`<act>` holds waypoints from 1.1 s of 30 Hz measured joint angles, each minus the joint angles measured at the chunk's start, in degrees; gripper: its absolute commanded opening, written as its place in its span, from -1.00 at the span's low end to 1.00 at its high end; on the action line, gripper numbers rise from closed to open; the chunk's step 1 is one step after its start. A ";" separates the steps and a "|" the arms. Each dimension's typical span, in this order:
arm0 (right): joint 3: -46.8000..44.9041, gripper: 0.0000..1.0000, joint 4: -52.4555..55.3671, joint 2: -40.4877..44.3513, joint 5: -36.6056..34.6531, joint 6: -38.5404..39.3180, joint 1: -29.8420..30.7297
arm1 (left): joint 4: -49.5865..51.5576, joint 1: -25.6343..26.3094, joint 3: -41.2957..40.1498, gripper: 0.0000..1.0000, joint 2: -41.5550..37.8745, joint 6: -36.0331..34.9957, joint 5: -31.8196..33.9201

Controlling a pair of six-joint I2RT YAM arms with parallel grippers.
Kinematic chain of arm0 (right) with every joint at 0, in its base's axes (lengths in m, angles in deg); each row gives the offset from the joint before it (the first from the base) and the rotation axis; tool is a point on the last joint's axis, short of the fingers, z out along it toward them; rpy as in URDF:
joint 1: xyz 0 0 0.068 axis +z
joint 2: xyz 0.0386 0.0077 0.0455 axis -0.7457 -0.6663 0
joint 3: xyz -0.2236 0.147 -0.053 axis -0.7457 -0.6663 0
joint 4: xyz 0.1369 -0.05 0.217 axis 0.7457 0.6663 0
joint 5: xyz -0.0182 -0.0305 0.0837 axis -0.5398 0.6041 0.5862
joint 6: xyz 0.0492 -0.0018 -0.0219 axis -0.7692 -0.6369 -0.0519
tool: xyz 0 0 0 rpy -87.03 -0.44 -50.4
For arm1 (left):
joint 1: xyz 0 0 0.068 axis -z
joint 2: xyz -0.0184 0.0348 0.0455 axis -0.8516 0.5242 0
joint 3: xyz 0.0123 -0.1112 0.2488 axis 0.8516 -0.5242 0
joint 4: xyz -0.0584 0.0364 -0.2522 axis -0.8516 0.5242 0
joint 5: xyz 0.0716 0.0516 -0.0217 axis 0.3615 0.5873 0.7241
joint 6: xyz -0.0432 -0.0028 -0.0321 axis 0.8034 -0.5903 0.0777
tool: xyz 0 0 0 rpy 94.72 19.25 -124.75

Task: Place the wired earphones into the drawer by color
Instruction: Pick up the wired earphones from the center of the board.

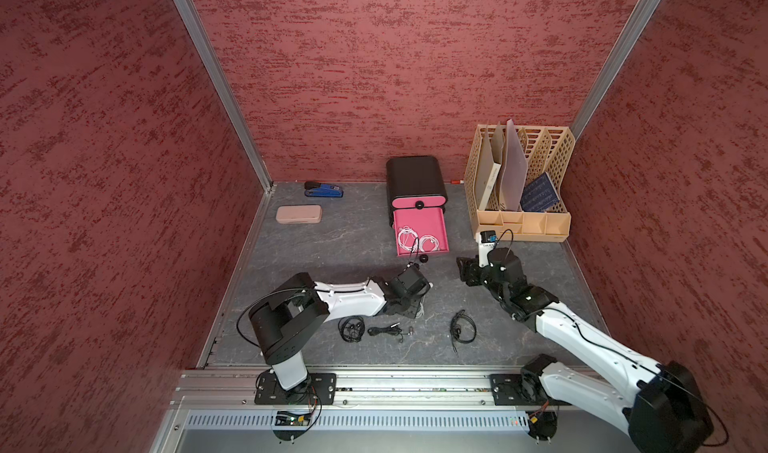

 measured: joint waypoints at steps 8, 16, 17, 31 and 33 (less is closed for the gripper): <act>0.00 0.32 0.00 0.00 0.00 0.00 -0.02 | 0.07 -0.04 0.09 -0.99 0.09 -0.07 -0.17; 0.00 0.32 0.00 0.00 0.00 0.00 -0.02 | 0.35 -0.20 0.00 -1.00 -0.55 0.00 -0.17; 0.00 0.32 0.00 0.00 0.00 -0.02 -0.02 | 0.55 -0.24 -0.04 -1.00 -0.90 0.00 -0.15; 0.00 0.32 0.00 0.00 0.00 -0.02 -0.02 | 0.87 -1.75 -0.11 -1.00 -13.40 -1.73 0.57; 0.00 0.32 0.00 0.00 0.00 -0.02 -0.02 | 0.83 -2.62 0.20 -1.00 -14.82 -2.47 0.50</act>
